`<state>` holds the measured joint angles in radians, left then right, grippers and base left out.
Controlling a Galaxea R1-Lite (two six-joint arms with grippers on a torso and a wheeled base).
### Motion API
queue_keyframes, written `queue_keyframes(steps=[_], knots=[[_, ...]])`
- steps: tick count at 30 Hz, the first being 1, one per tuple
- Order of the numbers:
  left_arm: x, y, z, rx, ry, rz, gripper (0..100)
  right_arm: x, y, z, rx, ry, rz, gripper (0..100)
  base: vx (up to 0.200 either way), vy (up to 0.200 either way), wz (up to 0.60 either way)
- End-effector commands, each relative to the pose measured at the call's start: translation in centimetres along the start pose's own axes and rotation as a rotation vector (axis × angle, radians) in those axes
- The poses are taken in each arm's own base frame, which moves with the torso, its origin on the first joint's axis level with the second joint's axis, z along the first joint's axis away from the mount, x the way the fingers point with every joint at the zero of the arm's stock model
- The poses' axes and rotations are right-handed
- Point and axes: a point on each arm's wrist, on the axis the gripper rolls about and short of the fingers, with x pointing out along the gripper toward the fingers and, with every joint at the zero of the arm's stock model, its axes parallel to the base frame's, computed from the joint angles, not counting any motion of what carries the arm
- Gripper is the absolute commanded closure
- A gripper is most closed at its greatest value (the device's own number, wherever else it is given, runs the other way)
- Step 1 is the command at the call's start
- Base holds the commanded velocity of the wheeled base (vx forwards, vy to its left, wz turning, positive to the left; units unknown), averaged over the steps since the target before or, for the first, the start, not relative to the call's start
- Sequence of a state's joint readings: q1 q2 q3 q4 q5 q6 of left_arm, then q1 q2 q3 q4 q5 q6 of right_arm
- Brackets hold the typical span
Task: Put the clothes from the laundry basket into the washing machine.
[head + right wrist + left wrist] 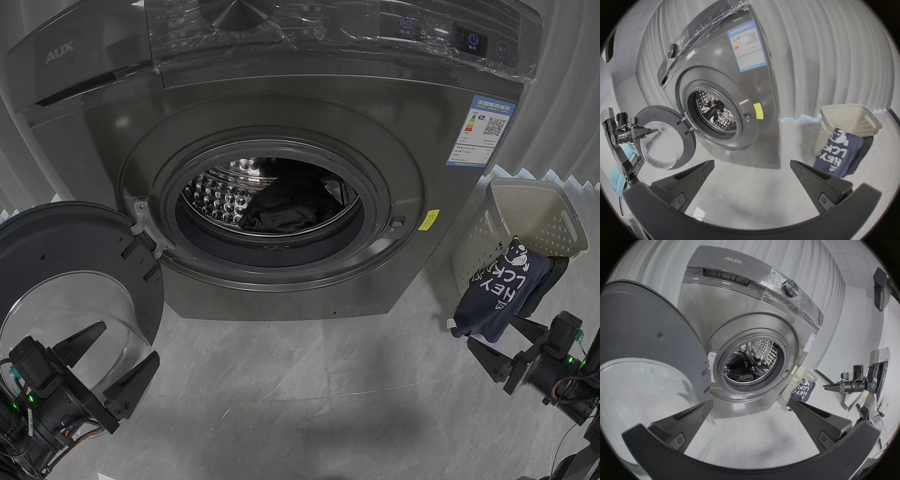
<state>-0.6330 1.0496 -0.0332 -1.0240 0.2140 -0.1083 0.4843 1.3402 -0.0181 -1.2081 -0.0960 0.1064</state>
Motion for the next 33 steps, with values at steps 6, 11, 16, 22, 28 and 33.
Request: queue_keyframes(steps=[6,11,16,22,28,33], knots=[[-7.2,2.2,-1.2,-0.004,-0.075,0.129,0,-10.1,-2.1,-1.1,0.006,-0.063,-0.234,0,-0.1,0.0,0.0],[-9.6,2.5,-2.9,-0.011,-0.058,0.154,0,-13.3,-2.1,-3.3,0.006,-0.074,-0.288,0,-0.08,0.0,0.0],[-11.6,2.4,-4.7,-0.007,-0.078,0.207,0,-15.0,-1.9,-5.1,0.013,-0.097,-0.354,0,-0.04,0.0,0.0],[-12.4,2.5,-6.5,-0.039,-0.005,0.301,0,-15.9,-1.7,-6.3,0.029,-0.124,-0.389,0,0.0,-0.033,0.0],[-12.4,2.2,-6.5,0.007,-0.028,0.463,0,-15.9,-1.6,-6.3,-0.02,-0.116,-0.423,0,0.0,-0.2,0.0],[-12.6,1.9,-6.5,0.077,-0.066,0.509,0,-16.1,-1.2,-6.5,-0.114,-0.116,-0.461,0,0.0,-0.08,0.0]])
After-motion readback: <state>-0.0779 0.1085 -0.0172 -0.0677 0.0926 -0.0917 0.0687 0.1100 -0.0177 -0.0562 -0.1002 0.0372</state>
